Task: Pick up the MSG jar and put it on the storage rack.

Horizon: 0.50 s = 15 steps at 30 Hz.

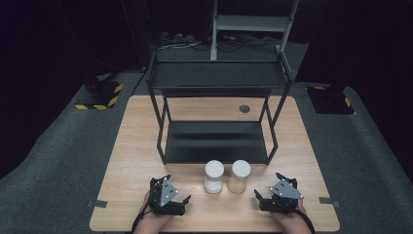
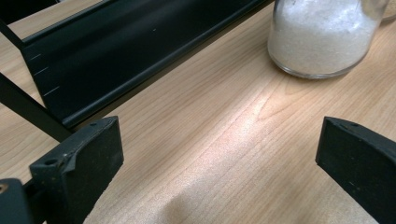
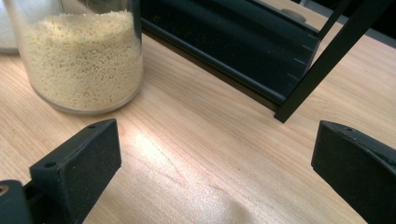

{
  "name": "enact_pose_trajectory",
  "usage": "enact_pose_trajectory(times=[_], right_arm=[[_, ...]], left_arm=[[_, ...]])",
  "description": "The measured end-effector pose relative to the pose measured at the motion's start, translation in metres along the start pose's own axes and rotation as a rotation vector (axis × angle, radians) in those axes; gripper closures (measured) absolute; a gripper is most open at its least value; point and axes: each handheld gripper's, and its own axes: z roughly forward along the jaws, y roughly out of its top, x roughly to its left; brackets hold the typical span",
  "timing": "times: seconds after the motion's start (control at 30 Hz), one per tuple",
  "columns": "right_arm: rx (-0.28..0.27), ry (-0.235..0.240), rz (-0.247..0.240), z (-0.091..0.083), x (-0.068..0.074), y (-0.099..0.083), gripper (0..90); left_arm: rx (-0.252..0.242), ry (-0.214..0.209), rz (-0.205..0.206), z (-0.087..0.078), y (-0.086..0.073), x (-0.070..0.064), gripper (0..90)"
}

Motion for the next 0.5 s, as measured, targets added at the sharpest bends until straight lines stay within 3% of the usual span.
enact_pose_trajectory(times=[0.5], right_arm=[[0.012, 0.0, 0.006, 0.0009, -0.0006, 0.0019, 0.3]], left_arm=[[-0.004, -0.004, -0.018, -0.0001, -0.0007, 0.0023, 1.1]])
